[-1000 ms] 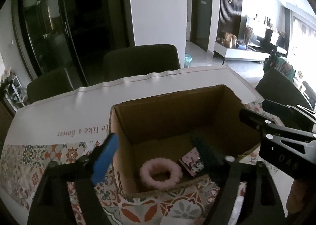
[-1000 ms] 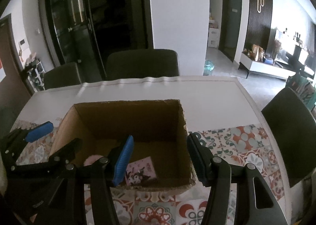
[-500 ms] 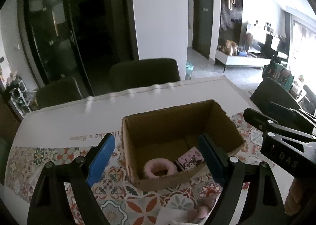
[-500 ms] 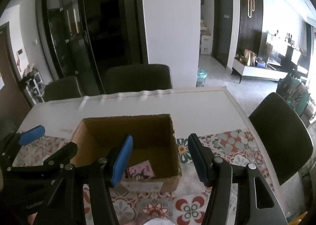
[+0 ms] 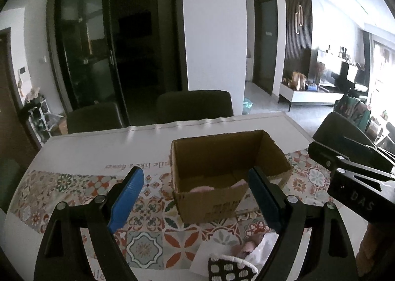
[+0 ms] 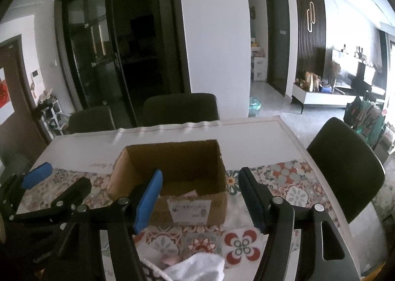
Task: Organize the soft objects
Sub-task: 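Move both tools back toward the patterned pouch and white cloth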
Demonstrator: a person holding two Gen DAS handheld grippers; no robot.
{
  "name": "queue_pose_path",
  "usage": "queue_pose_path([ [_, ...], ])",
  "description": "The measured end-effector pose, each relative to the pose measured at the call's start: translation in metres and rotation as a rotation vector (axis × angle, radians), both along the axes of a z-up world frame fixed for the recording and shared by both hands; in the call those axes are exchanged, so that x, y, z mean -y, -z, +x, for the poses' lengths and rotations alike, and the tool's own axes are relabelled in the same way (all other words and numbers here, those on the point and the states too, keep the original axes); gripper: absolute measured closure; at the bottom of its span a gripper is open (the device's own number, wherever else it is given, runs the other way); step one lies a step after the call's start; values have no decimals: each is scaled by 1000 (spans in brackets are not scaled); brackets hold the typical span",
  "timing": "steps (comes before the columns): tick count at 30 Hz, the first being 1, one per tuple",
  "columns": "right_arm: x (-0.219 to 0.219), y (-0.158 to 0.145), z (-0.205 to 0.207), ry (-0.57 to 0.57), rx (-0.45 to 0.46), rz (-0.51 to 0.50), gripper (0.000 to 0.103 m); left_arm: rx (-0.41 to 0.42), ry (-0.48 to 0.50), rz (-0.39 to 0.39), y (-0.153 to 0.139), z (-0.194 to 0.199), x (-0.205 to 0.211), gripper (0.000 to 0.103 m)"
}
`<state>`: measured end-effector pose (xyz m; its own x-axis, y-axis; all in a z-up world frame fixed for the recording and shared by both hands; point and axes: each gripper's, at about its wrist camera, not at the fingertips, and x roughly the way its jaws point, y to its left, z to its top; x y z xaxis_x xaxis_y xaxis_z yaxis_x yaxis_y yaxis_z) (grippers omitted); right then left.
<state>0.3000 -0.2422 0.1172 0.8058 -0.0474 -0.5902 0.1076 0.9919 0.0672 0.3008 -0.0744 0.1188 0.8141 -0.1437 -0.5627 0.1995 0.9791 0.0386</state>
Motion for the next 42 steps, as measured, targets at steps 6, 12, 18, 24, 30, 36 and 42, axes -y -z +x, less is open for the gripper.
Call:
queue_pose_path([
  [6, -4, 13, -24, -12, 4, 17, 38, 31, -4, -2, 9, -28, -6, 16],
  [12, -4, 32, -45, -12, 6, 44, 38, 52, -7, -3, 27, -53, -10, 16],
  [18, -1, 51, -62, 1, 3, 56, 38, 56, -3, -10, 46, -70, -12, 16],
  [24, 2, 67, -74, 13, 8, 53, 38, 46, 11, -18, 64, -83, -11, 16],
  [30, 4, 86, -83, 11, -8, 68, 38, 45, 14, -1, 84, -93, -8, 16],
  [36, 9, 107, -87, 10, -43, 95, 38, 5, 28, -7, 105, -95, -5, 16],
  [42, 9, 124, -94, 2, -64, 72, 37, -5, 35, 17, 123, -99, 1, 16],
])
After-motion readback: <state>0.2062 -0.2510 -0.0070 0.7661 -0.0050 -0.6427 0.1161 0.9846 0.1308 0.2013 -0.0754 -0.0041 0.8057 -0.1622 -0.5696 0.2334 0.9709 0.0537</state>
